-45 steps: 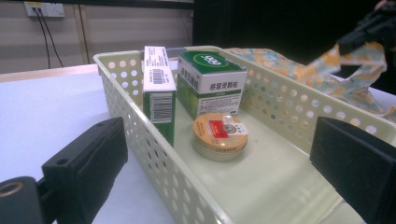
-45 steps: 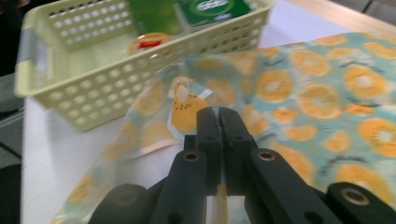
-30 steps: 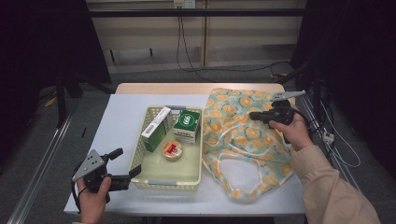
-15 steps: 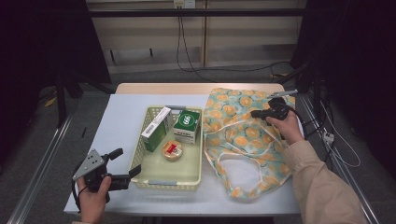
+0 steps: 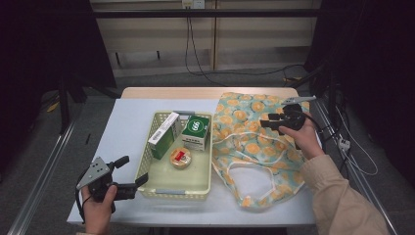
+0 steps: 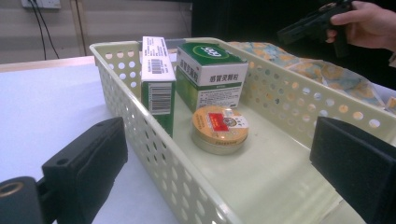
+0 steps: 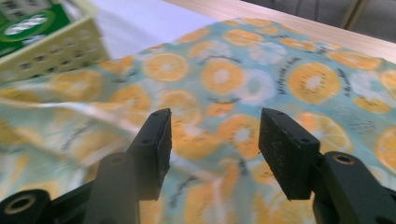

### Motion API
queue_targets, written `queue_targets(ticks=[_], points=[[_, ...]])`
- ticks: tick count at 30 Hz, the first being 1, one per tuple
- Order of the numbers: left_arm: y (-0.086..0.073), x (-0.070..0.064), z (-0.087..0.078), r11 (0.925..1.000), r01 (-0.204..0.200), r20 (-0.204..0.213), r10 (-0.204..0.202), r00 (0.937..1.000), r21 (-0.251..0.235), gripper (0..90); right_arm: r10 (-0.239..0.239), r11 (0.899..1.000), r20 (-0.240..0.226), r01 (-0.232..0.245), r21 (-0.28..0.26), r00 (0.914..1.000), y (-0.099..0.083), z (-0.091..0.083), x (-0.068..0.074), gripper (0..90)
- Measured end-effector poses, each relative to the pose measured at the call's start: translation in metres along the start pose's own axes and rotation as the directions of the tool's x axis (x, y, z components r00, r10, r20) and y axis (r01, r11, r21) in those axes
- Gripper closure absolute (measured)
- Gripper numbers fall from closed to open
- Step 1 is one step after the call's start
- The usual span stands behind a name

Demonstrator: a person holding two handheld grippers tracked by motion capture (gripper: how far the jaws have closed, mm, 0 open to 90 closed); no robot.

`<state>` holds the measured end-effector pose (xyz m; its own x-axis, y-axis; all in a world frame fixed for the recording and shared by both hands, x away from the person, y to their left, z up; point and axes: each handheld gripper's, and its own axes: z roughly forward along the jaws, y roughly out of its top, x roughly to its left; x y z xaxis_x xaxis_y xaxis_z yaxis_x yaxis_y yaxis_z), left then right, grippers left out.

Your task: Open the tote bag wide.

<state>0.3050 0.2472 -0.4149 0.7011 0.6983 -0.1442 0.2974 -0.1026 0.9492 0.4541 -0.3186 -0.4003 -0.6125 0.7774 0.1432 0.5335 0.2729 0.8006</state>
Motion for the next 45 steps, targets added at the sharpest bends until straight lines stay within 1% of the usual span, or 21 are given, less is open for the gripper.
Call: queue_targets(ticks=[2,4,6,8,11,13,14,17,19,20,23,26,29,30,31,32,34,36,38,42,45], points=[[0.000,-0.001,0.000,1.0000,-0.001,-0.001,0.001,1.0000,-0.001,4.2,-0.028,1.000,-0.015,0.028,-0.012,0.9995,-0.002,-0.007,0.011,45.0],[0.000,-0.001,0.001,1.0000,-0.005,0.002,0.005,1.0000,0.001,4.2,-0.038,0.999,-0.042,0.038,-0.001,0.9984,-0.006,-0.013,0.022,45.1],[0.000,-0.002,0.001,1.0000,-0.006,0.003,0.006,1.0000,0.003,4.2,-0.086,0.996,-0.060,0.087,0.011,0.9945,-0.012,-0.016,0.035,47.5],[0.000,-0.002,0.002,1.0000,-0.007,0.003,0.007,1.0000,0.005,4.2,-0.107,0.994,-0.094,0.109,0.015,0.9898,-0.021,-0.018,0.046,54.3],[0.000,-0.003,0.003,0.9999,-0.009,0.004,0.009,0.9999,0.008,4.2,-0.105,0.994,-0.143,0.110,0.024,0.9842,-0.041,-0.012,0.058,66.2],[-0.001,-0.003,0.003,1.0000,-0.005,0.002,0.005,1.0000,0.008,4.2,-0.119,0.988,-0.150,0.133,0.085,0.9815,-0.053,-0.006,0.062,71.5],[-0.001,-0.002,0.003,0.9999,-0.006,0.003,0.006,1.0000,0.013,4.2,-0.140,0.983,-0.144,0.155,0.101,0.9797,-0.057,-0.004,0.063,74.0],[0.000,-0.001,0.003,0.9999,-0.006,0.004,0.006,1.0000,0.010,4.2,-0.121,0.983,-0.154,0.141,0.122,0.9805,-0.068,-0.001,0.065,75.5],[0.001,-0.001,0.002,1.0000,-0.008,0.003,0.008,1.0000,0.003,4.2,-0.148,0.977,-0.140,0.167,0.135,0.9791,-0.071,-0.001,0.067,75.4],[0.001,-0.001,0.001,1.0000,-0.009,0.003,0.009,1.0000,0.000,4.2,-0.148,0.977,-0.138,0.166,0.135,0.9793,-0.072,-0.002,0.068,75.0],[0.000,-0.001,0.001,1.0000,-0.007,0.003,0.007,1.0000,0.000,4.2,-0.149,0.976,-0.152,0.170,0.133,0.9770,-0.076,0.002,0.071,69.9],[0.001,-0.002,0.001,1.0000,-0.007,0.007,0.007,1.0000,-0.003,4.2,-0.180,0.967,-0.140,0.202,0.158,0.9736,-0.079,0.008,0.076,65.5],[0.002,-0.002,0.001,0.9999,-0.011,0.006,0.011,0.9999,-0.006,4.2,-0.172,0.971,-0.159,0.195,0.141,0.9722,-0.079,0.010,0.078,62.0],[0.002,-0.002,0.001,0.9999,-0.011,0.008,0.011,0.9999,-0.009,4.2,-0.183,0.968,-0.152,0.205,0.146,0.9714,-0.079,0.011,0.080,62.8],[0.002,-0.002,0.001,0.9999,-0.010,0.007,0.010,0.9999,-0.007,4.2,-0.212,0.961,-0.141,0.233,0.150,0.9670,-0.079,0.011,0.082,63.2],[0.002,-0.003,0.002,0.9999,-0.009,0.008,0.009,0.9999,-0.005,4.2,-0.218,0.959,-0.134,0.237,0.153,0.9667,-0.078,0.011,0.084,63.8],[0.002,-0.003,0.002,0.9999,-0.012,0.011,0.012,0.9999,-0.005,4.2,-0.208,0.962,-0.123,0.226,0.150,0.9702,-0.079,0.011,0.083,69.2],[0.002,-0.003,0.002,0.9999,-0.013,0.012,0.013,0.9998,-0.005,4.2,-0.184,0.970,-0.116,0.199,0.139,0.9761,-0.080,0.011,0.078,78.7],[0.002,-0.003,0.002,0.9999,-0.010,0.012,0.010,0.9999,-0.010,4.2,-0.155,0.977,-0.127,0.171,0.126,0.9796,-0.081,0.011,0.073,81.7],[0.003,-0.003,0.002,0.9999,-0.013,0.013,0.013,0.9998,-0.008,4.2,-0.163,0.976,-0.122,0.179,0.126,0.9790,-0.080,0.011,0.073,84.1],[0.003,-0.003,0.003,0.9999,-0.012,0.012,0.012,0.9998,-0.009,4.2,-0.167,0.975,-0.128,0.184,0.128,0.9775,-0.080,0.011,0.073,89.0]])
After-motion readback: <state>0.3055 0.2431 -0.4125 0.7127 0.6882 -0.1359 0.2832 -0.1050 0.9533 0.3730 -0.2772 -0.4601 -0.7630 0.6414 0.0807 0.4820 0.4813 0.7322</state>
